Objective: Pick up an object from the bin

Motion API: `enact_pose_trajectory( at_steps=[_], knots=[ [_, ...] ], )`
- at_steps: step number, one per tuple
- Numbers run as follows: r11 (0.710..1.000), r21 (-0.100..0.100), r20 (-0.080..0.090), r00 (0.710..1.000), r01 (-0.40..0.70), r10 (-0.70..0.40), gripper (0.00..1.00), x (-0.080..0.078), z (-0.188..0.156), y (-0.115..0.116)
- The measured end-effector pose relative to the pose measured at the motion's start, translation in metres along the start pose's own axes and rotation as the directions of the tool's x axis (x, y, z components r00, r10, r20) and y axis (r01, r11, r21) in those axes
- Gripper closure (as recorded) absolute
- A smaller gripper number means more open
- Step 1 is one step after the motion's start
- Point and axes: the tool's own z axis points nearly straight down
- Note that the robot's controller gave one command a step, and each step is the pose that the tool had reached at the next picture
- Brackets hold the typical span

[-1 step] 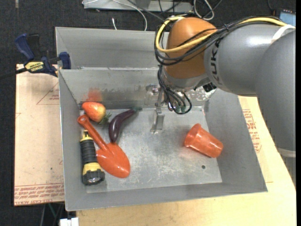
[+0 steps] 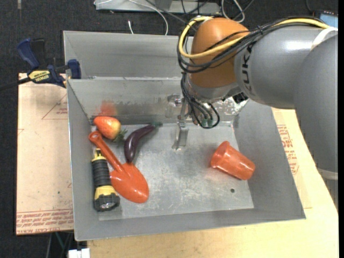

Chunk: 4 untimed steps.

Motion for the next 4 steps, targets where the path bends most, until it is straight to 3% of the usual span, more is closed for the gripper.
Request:
enact_pose_trajectory(
  at_steps=[1, 2, 3, 4],
  knots=[
    [0.996, -0.002, -0.002, 0.996, 0.09, -0.09, 0.0, -0.009, 0.086, 0.065],
    [0.993, 0.001, 0.014, 0.992, 0.122, -0.122, 0.0, -0.003, 0.022, 0.086],
    [0.996, -0.002, -0.005, 0.996, 0.091, -0.091, 0.0, -0.006, 0.079, 0.068],
    [0.933, 0.002, 0.02, 0.933, 0.36, -0.36, 0.0, -0.005, 0.086, 0.068]
  ],
)
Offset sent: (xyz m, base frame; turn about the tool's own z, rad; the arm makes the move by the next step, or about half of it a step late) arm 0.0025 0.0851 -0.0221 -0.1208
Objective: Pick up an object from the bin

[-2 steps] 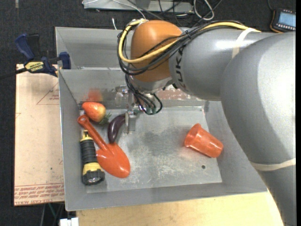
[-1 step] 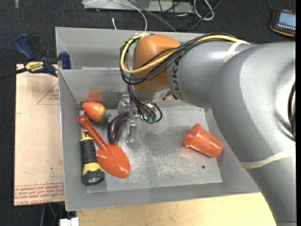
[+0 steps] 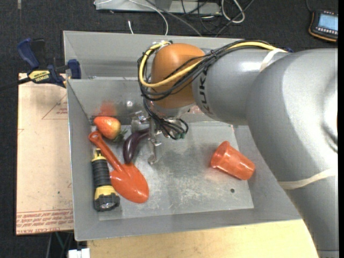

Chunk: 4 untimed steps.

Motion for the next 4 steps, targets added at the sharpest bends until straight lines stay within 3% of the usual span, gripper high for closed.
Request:
enact_pose_trajectory(
  at_steps=[1, 4],
  knots=[
    [0.999, -0.006, -0.018, 0.999, -0.041, 0.041, 1.0, -0.007, -0.001, 0.017],
    [0.999, -0.007, -0.017, 0.999, -0.042, 0.042, 1.0, -0.007, -0.029, 0.018]
  ],
)
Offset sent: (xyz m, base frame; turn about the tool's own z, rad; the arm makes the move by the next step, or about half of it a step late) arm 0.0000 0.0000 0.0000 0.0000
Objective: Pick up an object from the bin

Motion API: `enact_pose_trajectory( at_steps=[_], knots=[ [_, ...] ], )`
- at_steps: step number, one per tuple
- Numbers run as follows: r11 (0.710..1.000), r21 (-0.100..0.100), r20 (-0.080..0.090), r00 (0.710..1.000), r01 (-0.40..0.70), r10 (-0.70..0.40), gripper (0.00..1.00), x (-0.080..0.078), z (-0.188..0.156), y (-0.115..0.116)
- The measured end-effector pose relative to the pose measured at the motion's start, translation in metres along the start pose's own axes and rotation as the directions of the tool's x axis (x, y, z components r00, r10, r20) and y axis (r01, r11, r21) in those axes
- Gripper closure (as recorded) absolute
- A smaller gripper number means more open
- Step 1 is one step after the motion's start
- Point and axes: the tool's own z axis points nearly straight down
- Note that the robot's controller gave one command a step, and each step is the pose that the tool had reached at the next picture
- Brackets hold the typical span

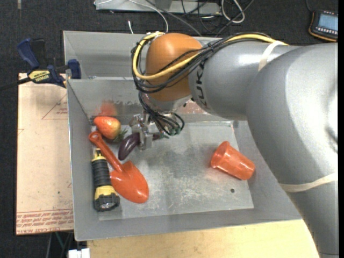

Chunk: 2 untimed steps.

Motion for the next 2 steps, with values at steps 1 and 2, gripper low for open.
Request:
enact_pose_trajectory(
  at_steps=[1, 2],
  knots=[
    [1.0, -0.001, -0.003, 1.0, 0.0, 0.0, 1.0, 0.001, -0.039, 0.001],
    [1.0, -0.001, -0.001, 1.0, 0.0, 0.0, 1.0, 0.0, -0.062, 0.001]
  ],
)
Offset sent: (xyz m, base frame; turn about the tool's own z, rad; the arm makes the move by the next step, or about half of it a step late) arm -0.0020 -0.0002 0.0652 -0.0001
